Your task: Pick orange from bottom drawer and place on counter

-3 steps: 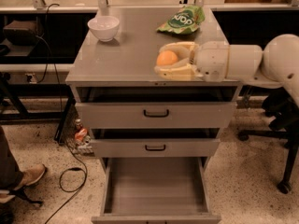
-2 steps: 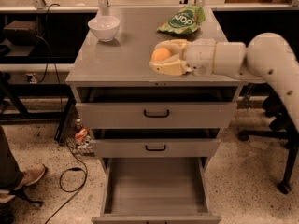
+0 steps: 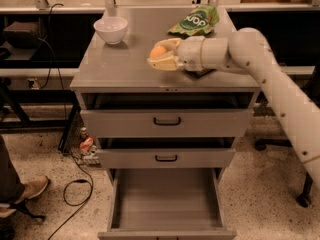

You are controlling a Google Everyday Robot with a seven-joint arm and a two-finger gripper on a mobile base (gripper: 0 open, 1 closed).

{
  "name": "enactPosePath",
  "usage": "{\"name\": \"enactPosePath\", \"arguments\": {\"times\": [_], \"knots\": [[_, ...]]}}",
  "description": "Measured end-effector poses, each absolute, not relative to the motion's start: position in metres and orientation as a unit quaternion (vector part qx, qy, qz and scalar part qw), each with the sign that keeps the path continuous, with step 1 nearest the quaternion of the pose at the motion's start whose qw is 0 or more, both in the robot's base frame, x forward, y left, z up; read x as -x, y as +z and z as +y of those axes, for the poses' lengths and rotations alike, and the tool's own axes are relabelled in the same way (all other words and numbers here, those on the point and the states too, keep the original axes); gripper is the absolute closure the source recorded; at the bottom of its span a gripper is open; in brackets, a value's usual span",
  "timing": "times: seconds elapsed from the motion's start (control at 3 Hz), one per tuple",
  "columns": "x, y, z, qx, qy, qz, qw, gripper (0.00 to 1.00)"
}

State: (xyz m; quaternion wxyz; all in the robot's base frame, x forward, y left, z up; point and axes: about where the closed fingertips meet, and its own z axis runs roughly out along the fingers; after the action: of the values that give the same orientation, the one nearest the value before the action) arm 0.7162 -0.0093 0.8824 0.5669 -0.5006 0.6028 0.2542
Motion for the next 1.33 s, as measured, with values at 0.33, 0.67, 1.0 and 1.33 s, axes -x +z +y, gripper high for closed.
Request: {"name": "enactPosePath", "arguments": {"times": [0.33, 0.67, 1.0, 1.33], "knots": [[-0.763, 0.864, 0.009, 0.478, 0.265, 0.614, 0.570, 0.98], [-0.785, 0.859, 0.016, 0.462, 0.271, 0.618, 0.575, 0.75], [-0.797, 0.860, 0.022, 0.460, 0.267, 0.628, 0.568, 0.44], [-0.800, 0.859, 0.024, 0.464, 0.262, 0.636, 0.559, 0.22]]}}
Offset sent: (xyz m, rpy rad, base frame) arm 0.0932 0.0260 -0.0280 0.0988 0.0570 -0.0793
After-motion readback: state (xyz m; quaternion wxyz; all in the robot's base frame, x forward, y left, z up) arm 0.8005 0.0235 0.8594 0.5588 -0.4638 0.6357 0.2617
